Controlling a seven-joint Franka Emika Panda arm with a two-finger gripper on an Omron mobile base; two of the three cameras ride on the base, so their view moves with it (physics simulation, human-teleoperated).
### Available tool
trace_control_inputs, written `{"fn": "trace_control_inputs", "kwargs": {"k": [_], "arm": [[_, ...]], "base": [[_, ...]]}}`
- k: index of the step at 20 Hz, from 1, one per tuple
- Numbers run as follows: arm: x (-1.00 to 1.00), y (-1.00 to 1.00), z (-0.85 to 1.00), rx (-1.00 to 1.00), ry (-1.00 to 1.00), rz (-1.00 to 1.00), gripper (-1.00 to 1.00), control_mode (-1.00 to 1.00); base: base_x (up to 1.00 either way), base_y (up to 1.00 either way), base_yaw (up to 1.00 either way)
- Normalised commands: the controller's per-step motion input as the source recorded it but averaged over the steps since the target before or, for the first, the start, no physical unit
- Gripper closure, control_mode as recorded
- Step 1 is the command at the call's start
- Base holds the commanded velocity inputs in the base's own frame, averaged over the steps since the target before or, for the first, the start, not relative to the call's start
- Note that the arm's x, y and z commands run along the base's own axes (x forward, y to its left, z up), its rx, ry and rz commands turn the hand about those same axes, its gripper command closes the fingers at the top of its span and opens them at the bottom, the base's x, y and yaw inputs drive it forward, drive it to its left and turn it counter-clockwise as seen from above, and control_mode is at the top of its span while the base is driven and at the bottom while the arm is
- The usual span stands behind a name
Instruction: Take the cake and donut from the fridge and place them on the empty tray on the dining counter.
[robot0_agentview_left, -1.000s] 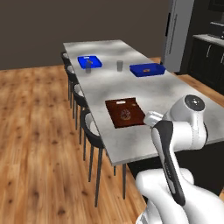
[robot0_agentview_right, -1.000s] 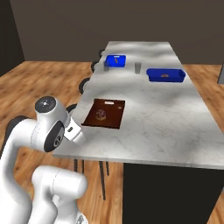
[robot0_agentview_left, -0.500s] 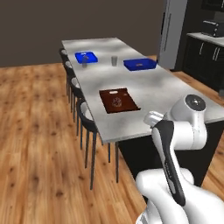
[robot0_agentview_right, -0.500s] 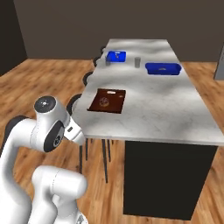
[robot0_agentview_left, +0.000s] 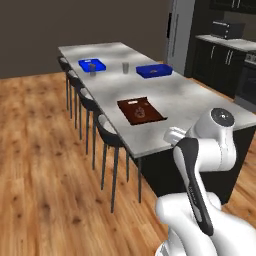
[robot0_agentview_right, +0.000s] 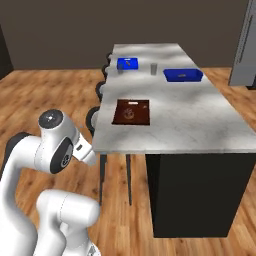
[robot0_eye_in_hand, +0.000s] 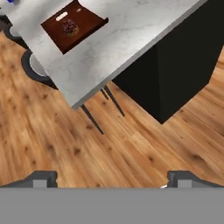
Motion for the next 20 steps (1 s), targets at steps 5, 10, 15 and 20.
{"fn": "trace_control_inputs", "kwargs": {"k": [5,10,15,20], "arm": [[0.0,0.0,0.0,0.0,0.0,0.0,-1.0,1.0],[0.0,0.0,0.0,0.0,0.0,0.0,-1.0,1.0],[0.0,0.0,0.0,0.0,0.0,0.0,-1.0,1.0],[0.0,0.0,0.0,0.0,0.0,0.0,-1.0,1.0]], "base": [[-0.1,0.78,-0.28],[0.01,0.82,-0.32],[0.14,0.94,-0.32],[0.34,0.94,-0.32]]}}
